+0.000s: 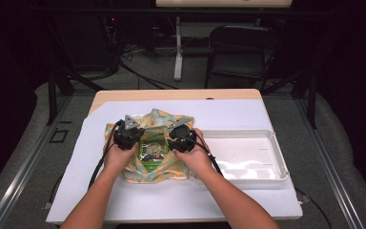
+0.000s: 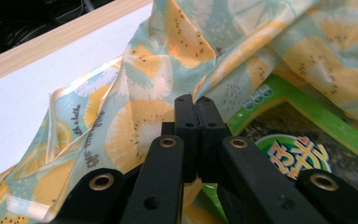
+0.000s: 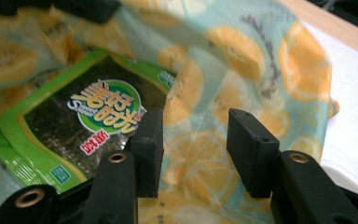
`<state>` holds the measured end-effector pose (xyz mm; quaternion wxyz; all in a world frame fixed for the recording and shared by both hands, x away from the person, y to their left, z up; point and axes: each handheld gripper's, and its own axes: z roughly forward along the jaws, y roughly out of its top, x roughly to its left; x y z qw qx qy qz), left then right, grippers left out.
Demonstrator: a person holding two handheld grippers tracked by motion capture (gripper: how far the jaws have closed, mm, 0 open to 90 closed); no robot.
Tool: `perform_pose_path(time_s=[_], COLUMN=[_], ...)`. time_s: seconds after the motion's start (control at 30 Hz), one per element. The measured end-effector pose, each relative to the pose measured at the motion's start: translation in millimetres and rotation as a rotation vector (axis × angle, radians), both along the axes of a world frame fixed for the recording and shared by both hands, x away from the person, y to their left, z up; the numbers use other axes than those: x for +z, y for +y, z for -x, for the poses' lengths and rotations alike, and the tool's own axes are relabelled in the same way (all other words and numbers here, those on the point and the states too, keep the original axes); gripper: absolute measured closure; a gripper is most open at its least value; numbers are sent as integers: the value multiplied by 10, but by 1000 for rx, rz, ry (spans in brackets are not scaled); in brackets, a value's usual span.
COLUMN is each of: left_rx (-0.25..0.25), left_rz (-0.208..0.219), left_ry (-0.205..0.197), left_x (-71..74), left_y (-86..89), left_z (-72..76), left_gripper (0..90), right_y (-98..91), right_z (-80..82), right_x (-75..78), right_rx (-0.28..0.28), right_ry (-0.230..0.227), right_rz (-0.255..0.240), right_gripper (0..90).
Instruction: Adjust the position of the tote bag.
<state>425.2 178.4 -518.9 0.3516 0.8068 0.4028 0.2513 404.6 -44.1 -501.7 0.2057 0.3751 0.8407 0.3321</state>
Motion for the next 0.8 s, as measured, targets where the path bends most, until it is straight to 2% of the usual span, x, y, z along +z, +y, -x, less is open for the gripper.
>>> perform_pose_path(time_s=[0.1, 0.2, 0.4, 0.5, 0.7, 0.8], left_rx=[7, 16, 44, 53, 48, 47], left_rz=[8, -6, -4, -6, -17, -19], left_ry=[-2, -10, -16, -8, 56, 57], left_x=[-9, -31, -48, -84, -186, -207], left_y=[15, 19, 48, 74, 79, 66], left_z=[-28, -81, -135, -171, -226, -225], left_gripper=[899, 900, 900, 900, 900, 898], right_y=[-7, -33, -64, -69, -59, -56], right_z=[1, -2, -7, -7, -1, 4], right_x=[-30, -79, -123, -128, -148, -134], right_rx=[-6, -16, -31, -31, -33, -31], right_ry=[3, 23, 36, 41, 45, 45], right_rz=[6, 37, 47, 55, 66, 57], right_gripper=[571, 586, 620, 627, 630, 628])
